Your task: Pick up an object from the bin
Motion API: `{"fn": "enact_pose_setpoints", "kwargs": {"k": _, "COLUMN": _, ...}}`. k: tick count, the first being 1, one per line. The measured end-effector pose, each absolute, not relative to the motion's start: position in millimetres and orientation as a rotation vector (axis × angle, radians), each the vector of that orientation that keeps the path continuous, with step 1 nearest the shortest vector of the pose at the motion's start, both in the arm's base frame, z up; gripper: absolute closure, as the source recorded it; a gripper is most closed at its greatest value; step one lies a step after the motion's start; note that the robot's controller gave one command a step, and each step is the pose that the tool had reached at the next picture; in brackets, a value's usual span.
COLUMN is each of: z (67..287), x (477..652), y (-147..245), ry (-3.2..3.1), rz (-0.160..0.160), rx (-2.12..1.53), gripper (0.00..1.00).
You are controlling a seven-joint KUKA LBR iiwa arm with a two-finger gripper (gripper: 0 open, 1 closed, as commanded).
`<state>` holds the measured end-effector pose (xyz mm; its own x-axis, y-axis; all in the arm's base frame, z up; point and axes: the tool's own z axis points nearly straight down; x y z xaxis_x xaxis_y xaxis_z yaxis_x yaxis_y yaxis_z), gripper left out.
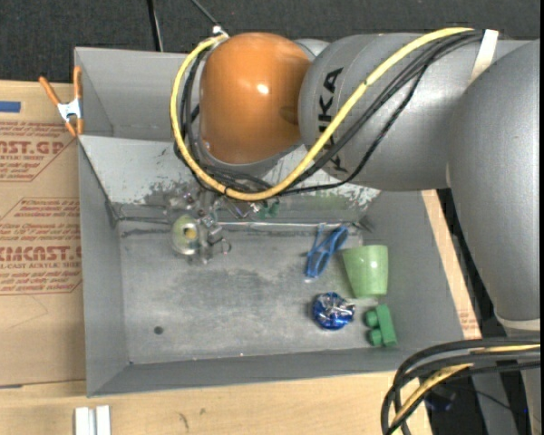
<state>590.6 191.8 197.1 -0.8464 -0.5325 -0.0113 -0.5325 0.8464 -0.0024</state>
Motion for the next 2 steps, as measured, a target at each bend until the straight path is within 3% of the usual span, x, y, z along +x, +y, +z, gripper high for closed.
{"fn": "enact_pose_setpoints", "kwargs": {"k": 1, "z": 311, "x": 571.5, "y": 219, "ry": 2.872, "rz": 0.002, "rx": -1.249, "gripper": 1.0}}
{"fn": "enact_pose_setpoints", "kwargs": {"k": 2, "z": 259, "x": 573.1, "y": 243, "ry": 2.893, "rz": 0.005, "rx": -1.228, "gripper": 1.0}}
